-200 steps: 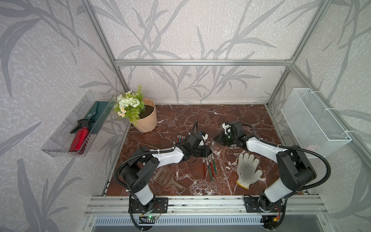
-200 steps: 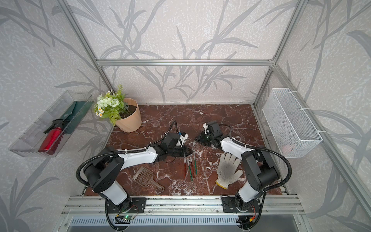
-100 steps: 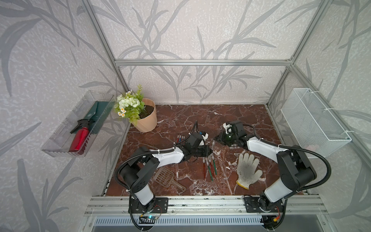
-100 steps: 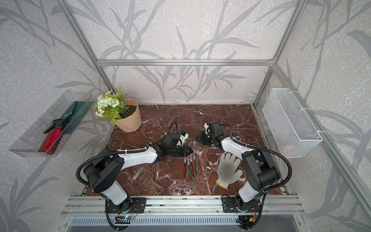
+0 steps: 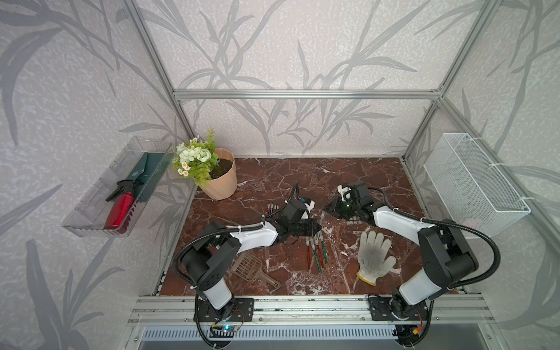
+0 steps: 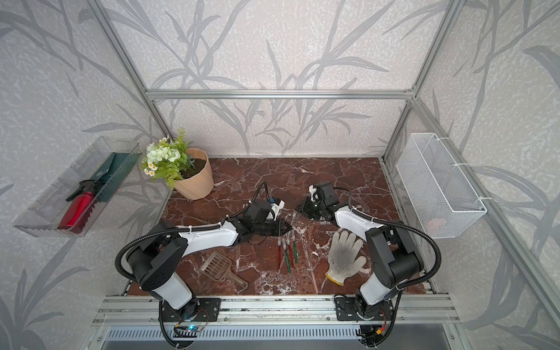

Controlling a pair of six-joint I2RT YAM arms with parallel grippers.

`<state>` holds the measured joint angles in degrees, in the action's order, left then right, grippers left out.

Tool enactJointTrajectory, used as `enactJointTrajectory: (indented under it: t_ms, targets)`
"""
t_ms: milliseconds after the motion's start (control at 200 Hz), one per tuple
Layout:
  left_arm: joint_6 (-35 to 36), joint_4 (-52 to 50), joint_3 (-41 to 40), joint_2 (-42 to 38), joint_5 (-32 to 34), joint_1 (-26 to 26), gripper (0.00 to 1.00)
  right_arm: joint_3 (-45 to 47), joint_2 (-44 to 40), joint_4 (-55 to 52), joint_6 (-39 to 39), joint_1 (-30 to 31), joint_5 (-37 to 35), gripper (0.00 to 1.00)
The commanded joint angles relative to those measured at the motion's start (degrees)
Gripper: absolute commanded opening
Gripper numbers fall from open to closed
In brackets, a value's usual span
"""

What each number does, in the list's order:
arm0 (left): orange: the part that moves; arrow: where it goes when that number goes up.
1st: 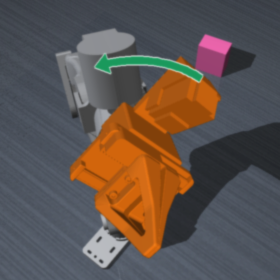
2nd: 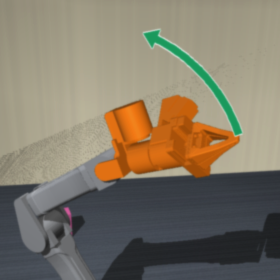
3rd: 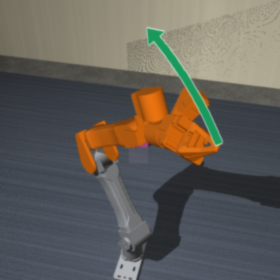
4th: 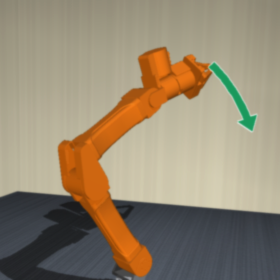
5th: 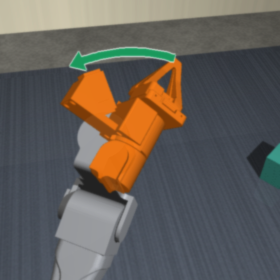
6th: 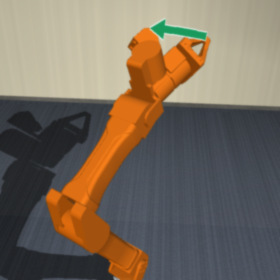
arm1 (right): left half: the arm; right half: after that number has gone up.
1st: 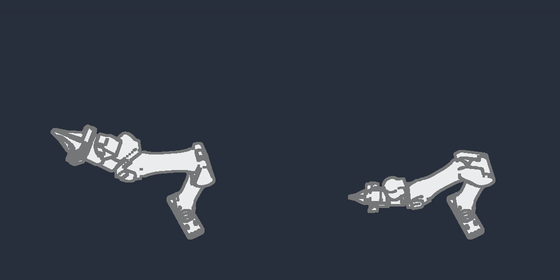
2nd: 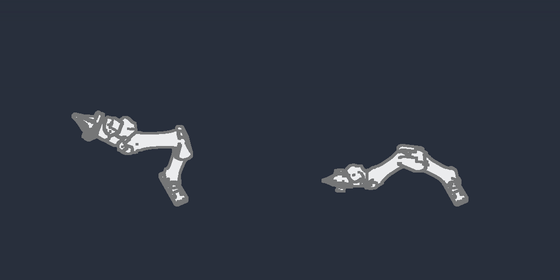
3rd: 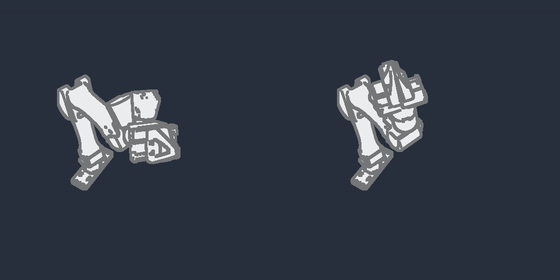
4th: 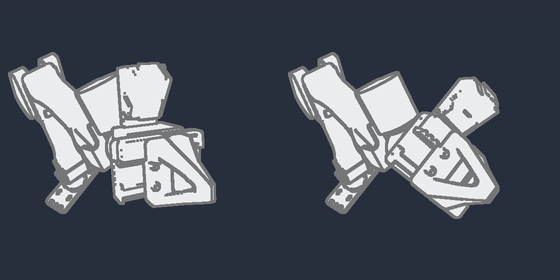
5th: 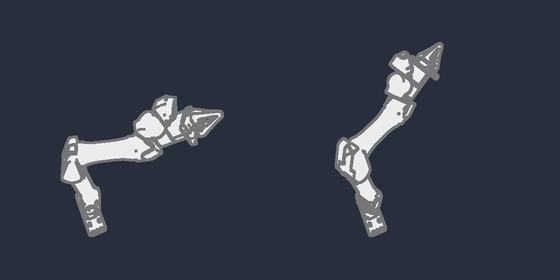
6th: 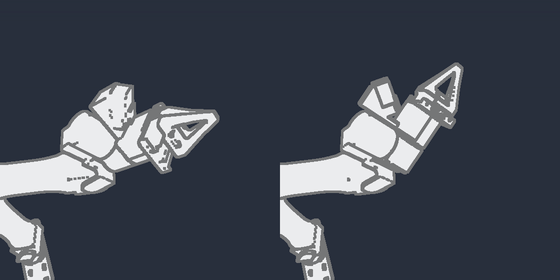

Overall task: Remove protective caps from carving knives
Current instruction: Remove the protective sleeve from the carving knife.

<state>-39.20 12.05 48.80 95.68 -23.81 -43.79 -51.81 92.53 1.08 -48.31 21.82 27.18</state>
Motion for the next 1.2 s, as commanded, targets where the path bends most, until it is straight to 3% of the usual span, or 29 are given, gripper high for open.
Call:
enactJointTrajectory:
  t_ms: [0, 951, 1196]
  targets:
    - [0.1, -4.4, -0.8, 0.1, -3.0, -1.5, 0.00, -3.4, -1.7, 6.2, 0.5, -2.5, -5.0, 0.09]
    - [-0.9, -3.9, -1.7, -0.8, -2.1, -2.0, 0.00, -3.4, -1.5, 8.4, -0.1, -4.9, -4.9, 0.08]
    - [-2.8, -0.7, -3.0, -1.4, -1.2, -1.8, 0.00, -3.1, -3.0, 3.2, 5.7, -6.2, -2.3, 0.08]
